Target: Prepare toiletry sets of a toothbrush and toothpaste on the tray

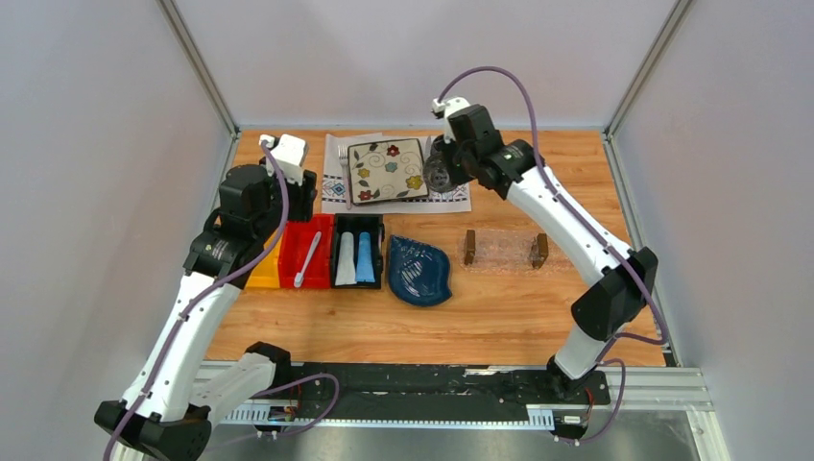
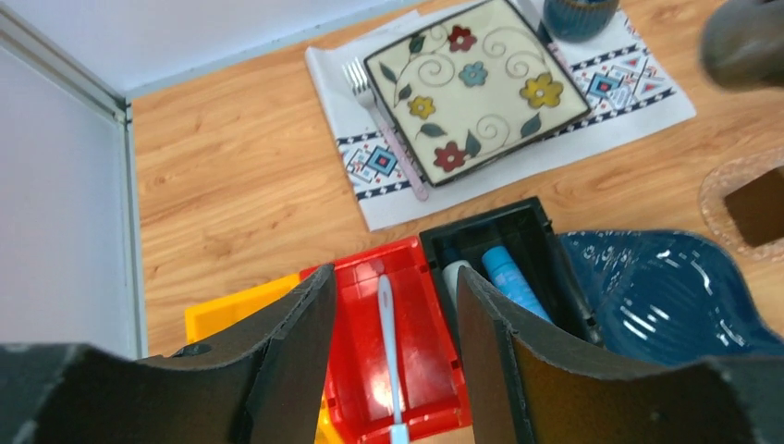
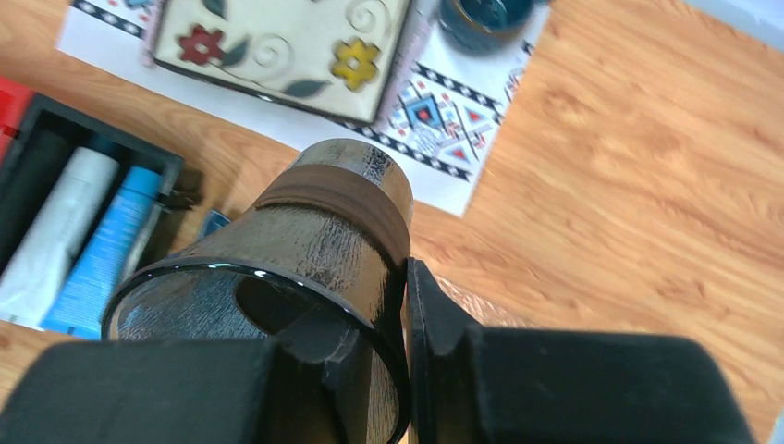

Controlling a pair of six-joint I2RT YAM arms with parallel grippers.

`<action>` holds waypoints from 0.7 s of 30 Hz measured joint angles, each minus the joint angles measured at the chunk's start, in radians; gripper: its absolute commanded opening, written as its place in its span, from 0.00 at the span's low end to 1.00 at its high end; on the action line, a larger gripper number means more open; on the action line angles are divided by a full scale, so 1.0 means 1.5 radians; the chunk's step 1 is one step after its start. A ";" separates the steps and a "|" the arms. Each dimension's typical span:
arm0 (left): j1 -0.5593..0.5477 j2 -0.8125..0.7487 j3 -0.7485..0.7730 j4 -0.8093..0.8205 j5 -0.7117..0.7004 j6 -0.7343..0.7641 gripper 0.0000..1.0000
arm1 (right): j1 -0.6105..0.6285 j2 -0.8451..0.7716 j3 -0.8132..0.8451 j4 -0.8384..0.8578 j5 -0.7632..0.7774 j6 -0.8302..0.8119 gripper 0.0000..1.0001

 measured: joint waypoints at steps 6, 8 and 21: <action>0.048 0.007 -0.003 -0.030 0.041 0.026 0.58 | -0.084 -0.077 -0.086 -0.016 -0.030 -0.003 0.00; 0.059 0.009 -0.010 -0.037 0.051 0.034 0.59 | -0.120 -0.110 -0.119 -0.020 -0.039 -0.005 0.00; 0.135 0.030 -0.031 -0.083 0.116 0.060 0.70 | -0.349 -0.243 -0.233 -0.044 -0.085 -0.056 0.00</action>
